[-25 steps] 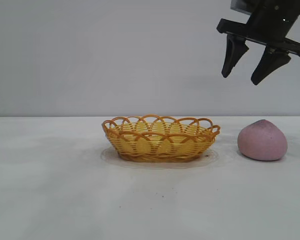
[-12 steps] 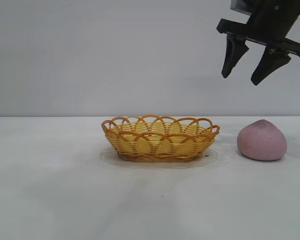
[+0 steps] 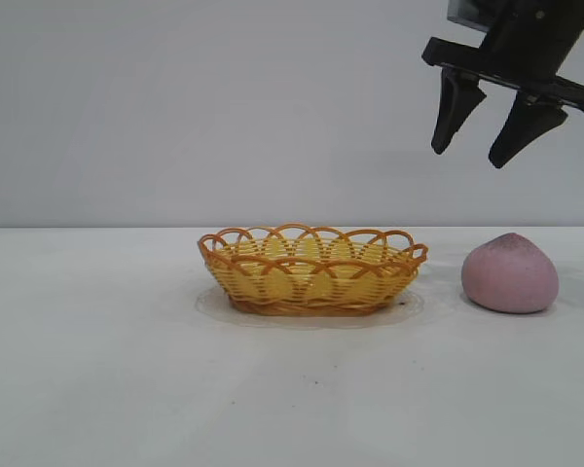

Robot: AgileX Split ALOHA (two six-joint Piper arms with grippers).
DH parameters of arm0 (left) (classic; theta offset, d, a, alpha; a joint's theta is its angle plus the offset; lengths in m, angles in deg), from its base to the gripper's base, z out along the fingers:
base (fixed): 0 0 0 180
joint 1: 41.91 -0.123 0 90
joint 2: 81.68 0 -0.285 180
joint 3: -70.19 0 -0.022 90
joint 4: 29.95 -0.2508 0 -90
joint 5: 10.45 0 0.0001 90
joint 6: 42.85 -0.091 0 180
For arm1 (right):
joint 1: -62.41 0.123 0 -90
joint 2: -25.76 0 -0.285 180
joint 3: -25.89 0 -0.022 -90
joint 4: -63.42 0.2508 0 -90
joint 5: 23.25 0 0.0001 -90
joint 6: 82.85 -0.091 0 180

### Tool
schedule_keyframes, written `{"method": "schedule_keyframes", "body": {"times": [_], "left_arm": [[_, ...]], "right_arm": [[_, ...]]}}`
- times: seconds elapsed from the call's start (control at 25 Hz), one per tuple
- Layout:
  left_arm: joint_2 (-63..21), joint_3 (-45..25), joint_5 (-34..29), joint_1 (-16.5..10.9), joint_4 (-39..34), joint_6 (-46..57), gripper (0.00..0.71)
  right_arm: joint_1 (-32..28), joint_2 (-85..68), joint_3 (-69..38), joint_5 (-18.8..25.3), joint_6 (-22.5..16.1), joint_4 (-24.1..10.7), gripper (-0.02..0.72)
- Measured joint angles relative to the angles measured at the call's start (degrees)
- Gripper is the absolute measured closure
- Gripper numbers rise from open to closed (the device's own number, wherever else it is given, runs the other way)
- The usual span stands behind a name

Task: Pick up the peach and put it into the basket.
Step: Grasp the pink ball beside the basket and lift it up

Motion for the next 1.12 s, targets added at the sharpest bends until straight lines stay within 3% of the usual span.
{"method": "schedule_keyframes", "body": {"times": [0.24,0.4,0.76,1.12], "left_arm": [[-17.47,-7.93,-0.21,0.0,0.35,-1.06,0.182],[-24.42,-11.5,-0.25,0.0,1.04,-1.32,0.182],[-25.14,-14.5,0.72,0.0,1.04,-0.84,0.182],[-25.14,-14.5,0.96,0.0,1.04,-0.84,0.182]], "right_arm": [[0.0,0.0,0.0,0.12,0.35,0.0,0.268],[0.0,0.0,0.0,0.12,0.49,0.0,0.268],[0.0,-0.11,0.13,1.74,0.49,-0.4,0.268],[0.0,-5.44,0.13,6.41,0.61,-8.82,0.268]]}}
